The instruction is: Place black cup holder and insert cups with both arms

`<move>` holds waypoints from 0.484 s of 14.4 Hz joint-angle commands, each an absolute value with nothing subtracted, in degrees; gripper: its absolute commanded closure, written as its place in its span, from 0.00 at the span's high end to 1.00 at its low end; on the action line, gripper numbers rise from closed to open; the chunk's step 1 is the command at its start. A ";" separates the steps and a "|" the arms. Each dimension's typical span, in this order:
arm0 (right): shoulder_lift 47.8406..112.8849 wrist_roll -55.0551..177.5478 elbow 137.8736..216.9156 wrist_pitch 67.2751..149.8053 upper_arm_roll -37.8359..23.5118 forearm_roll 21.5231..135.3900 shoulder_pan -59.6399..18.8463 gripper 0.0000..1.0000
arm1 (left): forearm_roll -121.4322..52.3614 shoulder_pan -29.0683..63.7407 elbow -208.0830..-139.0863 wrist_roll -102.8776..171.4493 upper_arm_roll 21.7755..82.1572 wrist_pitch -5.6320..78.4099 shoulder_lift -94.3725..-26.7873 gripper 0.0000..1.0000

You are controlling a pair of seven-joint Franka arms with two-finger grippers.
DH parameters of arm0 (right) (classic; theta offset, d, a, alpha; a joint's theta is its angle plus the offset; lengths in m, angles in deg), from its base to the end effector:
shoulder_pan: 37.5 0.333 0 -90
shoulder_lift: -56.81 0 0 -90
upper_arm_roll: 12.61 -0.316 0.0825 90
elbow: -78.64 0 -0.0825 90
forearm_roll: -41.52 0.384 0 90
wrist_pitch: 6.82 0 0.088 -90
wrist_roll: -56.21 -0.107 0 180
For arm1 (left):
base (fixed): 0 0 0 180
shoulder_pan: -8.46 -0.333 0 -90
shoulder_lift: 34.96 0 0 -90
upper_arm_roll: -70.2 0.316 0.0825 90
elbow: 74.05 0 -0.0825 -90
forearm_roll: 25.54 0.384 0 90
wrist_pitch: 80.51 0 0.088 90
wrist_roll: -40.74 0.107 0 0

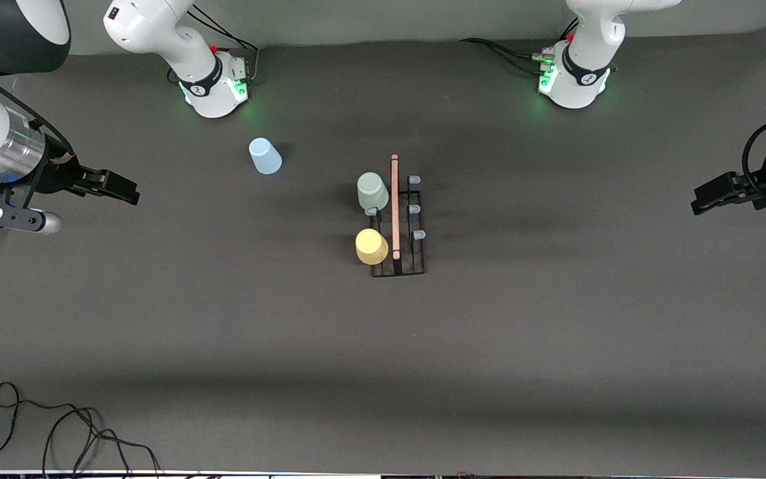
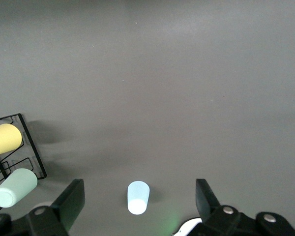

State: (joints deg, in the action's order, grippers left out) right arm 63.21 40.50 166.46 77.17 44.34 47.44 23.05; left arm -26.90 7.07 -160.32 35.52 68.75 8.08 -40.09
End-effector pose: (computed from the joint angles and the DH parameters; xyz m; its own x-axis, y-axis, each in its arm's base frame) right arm 0.5575 0.0736 0.5980 0.9699 -0.2086 -0.1254 -0.2071 -0.9780 0.0252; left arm 0.5790 -0.0025 0.6023 0.9947 0.0893 -0.0511 0.0905 -0.9957 0.0214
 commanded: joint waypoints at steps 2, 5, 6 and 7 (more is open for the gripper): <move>62.96 41.71 166.53 77.03 45.05 46.36 22.89 1.00 | -27.74 6.88 -158.42 35.02 68.53 6.24 -40.76 1.00; 62.96 41.62 166.27 76.94 42.69 46.53 19.31 1.00 | -27.39 7.14 -158.42 35.02 68.45 6.33 -40.67 1.00; 62.79 41.62 166.00 76.94 38.15 46.53 14.84 1.00 | -27.04 7.32 -158.42 35.02 68.45 6.33 -40.67 1.00; 62.70 41.62 165.65 76.86 32.01 46.71 8.01 1.00 | -26.95 7.32 -158.42 35.02 68.45 6.33 -40.67 1.00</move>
State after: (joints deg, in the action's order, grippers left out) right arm 63.21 40.51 166.34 77.18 40.69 47.42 17.65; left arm -26.93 7.06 -160.02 35.47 68.47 7.81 -40.23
